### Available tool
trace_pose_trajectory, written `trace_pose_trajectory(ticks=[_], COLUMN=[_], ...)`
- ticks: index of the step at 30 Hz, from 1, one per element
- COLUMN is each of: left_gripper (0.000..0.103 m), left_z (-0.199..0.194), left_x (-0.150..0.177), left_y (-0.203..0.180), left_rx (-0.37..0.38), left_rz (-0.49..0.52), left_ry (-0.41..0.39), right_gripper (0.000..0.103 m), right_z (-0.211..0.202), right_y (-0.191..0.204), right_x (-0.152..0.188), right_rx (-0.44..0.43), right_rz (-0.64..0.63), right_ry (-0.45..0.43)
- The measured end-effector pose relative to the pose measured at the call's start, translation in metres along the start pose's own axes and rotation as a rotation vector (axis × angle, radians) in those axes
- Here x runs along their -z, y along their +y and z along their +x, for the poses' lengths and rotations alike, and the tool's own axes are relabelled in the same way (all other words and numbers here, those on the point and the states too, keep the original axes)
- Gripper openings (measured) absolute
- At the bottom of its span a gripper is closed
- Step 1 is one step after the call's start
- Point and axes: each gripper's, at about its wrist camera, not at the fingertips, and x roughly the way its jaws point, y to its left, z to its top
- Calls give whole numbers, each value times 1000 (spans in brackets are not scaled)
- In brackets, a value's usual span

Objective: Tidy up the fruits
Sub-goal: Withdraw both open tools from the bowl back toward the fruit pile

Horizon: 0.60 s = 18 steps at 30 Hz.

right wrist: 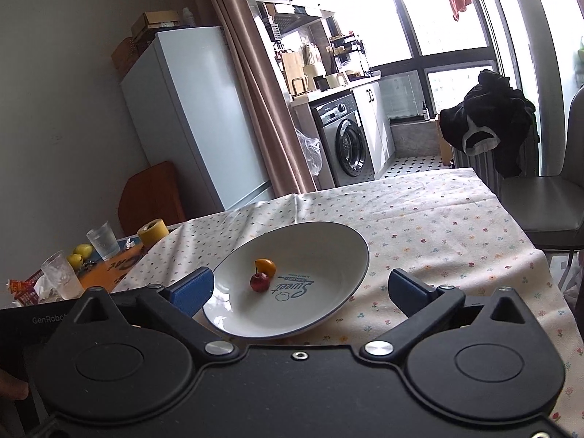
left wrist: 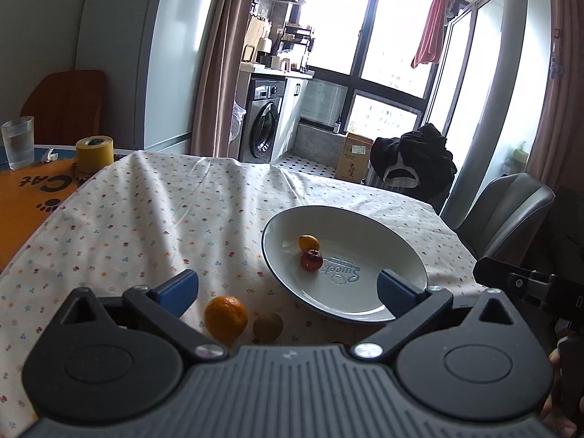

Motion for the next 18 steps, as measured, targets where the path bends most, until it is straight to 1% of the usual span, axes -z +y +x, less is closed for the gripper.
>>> trace_pose_trajectory(ticks=[4, 8, 11, 16, 18], left_gripper=[103, 103, 103, 103, 103], left_z=[-9, -17, -21, -30, -33], left_x=[5, 12, 16, 23, 26], left_y=[-2, -4, -5, -7, -8], left_rx=[-13, -3, 7, -13, -39], left_rz=[16, 28, 33, 45, 44], left_ry=[4, 14, 22, 21, 20], right_gripper=[103, 103, 103, 103, 103], right_z=[-9, -18, -24, -34, -36], right_y=[5, 8, 8, 8, 7], right_x=[3, 7, 10, 15, 17], right_rx=[3, 14, 40, 44, 44], right_rz=[-20, -26, -37, -43, -43], right_ry=[15, 20, 20, 17, 19])
